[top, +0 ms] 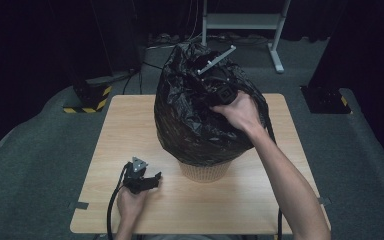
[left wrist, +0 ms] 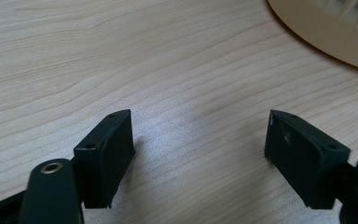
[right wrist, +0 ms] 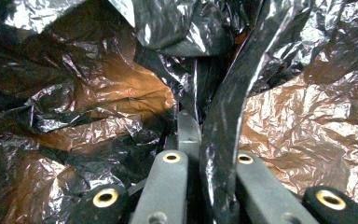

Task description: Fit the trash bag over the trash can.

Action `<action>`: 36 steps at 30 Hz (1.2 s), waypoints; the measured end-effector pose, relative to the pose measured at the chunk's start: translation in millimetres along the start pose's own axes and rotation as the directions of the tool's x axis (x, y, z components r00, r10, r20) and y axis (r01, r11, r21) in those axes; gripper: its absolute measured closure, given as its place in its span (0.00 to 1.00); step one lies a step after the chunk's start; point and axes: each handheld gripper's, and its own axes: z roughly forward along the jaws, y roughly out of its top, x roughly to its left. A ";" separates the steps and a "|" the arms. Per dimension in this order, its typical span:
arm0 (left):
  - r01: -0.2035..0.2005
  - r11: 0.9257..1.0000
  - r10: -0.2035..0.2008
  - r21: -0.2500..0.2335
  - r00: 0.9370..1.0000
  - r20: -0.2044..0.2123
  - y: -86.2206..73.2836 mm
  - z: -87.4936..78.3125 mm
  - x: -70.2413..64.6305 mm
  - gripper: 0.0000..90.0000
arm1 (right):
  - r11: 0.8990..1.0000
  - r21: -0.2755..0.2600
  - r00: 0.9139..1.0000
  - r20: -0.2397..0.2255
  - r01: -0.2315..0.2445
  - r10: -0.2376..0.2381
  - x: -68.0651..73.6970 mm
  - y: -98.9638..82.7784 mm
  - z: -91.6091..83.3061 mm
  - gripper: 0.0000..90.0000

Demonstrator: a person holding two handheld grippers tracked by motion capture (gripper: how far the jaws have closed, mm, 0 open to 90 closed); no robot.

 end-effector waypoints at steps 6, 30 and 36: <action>0.000 1.000 0.000 0.000 1.000 0.000 0.0 0.0 0.0 0.26 | 1.000 0.010 1.000 -0.008 -0.004 0.004 -1.1 0.2 5.9 0.99; 0.000 1.000 0.000 -0.001 1.000 -0.001 -0.1 0.0 0.0 0.27 | 0.999 0.048 1.000 -0.022 -0.006 0.007 -1.7 -2.1 21.9 0.99; 0.000 1.000 0.000 0.000 1.000 -0.001 -0.1 0.0 0.0 0.27 | 0.998 0.056 1.000 -0.024 -0.006 0.007 -1.8 -1.9 24.2 0.99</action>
